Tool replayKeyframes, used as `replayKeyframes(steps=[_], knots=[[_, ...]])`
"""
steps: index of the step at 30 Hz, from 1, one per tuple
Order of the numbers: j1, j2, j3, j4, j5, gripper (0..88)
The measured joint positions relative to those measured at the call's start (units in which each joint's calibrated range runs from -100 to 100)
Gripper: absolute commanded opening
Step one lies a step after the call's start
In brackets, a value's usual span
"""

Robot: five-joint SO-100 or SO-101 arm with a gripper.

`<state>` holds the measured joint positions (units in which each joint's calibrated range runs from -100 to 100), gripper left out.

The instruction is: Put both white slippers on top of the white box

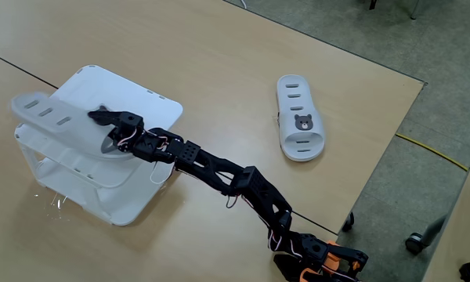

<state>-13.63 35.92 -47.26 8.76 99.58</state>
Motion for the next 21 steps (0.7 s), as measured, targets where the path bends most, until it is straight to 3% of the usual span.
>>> replayKeyframes(steps=[4,11,21], knots=[[0.8,1.1,0.0,0.0,0.0,1.0],[0.4,2.3,0.0,0.0,0.0,23.2],[0.4,2.3,0.0,4.5,0.0,27.3]])
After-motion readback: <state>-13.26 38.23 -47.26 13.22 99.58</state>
